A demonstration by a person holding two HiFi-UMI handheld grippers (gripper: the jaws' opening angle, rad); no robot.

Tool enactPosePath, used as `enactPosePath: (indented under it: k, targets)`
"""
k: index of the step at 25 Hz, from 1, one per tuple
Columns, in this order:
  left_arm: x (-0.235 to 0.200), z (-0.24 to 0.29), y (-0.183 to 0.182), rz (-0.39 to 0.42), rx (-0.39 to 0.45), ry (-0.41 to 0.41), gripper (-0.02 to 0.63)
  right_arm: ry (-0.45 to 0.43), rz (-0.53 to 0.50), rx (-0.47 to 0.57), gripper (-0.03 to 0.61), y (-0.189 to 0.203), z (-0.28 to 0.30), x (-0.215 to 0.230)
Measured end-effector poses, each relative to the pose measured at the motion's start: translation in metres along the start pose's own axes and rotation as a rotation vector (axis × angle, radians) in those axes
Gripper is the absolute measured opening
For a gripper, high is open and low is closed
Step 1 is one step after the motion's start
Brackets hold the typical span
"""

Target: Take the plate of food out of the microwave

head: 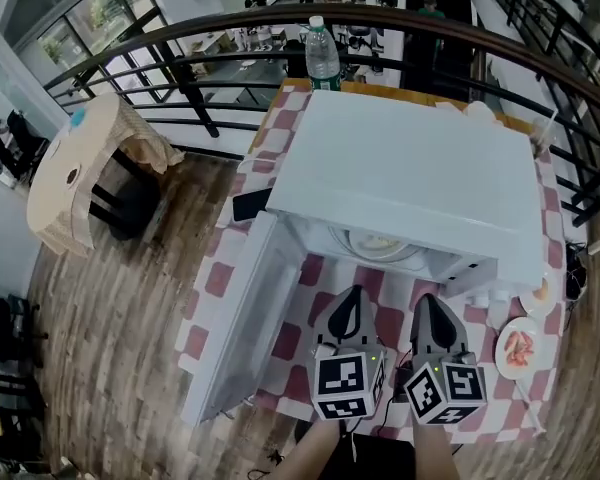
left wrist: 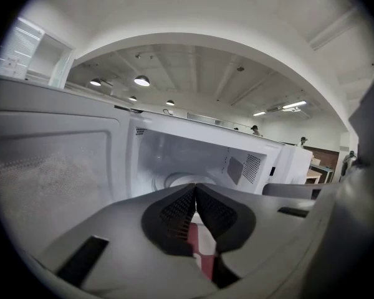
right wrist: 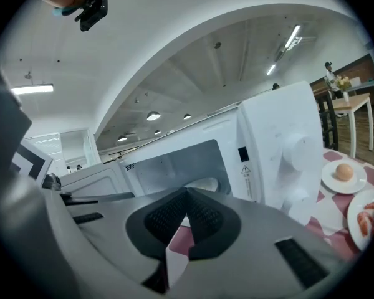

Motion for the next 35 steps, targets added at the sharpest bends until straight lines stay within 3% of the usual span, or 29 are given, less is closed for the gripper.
enactPosePath:
  k: [11, 15, 19, 25, 35]
  targets:
    - [-0.004, 0.016, 0.004, -0.059, -0.017, -0.041, 0.014, -0.076, 0.024, -0.052, -0.005, 0.005, 0.026, 0.003]
    - [-0.009, 0.021, 0.008, -0.116, -0.033, -0.045, 0.014, -0.09, 0.035, -0.067, -0.005, 0.007, 0.034, 0.002]
    - [-0.017, 0.025, 0.013, -0.221, -0.051, -0.056, 0.014, -0.085, 0.048, -0.076, -0.005, 0.008, 0.039, 0.005]
    - [-0.024, 0.033, 0.014, -0.227, -0.056, -0.07, 0.014, -0.066, 0.125, -0.104, -0.005, 0.013, 0.048, 0.01]
    - [-0.033, 0.051, 0.02, -0.286, -0.095, -0.018, 0.014, -0.027, 0.162, -0.127, -0.005, 0.019, 0.064, 0.012]
Point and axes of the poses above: the fingertips, and each gripper's own axes: z forward along the fingers, x to its right, y out of its underside, the point moved 9 cm from there along -z, backward along the fingers, and after that the axes turned 4 degrees about -x, right-handed, at the moved point
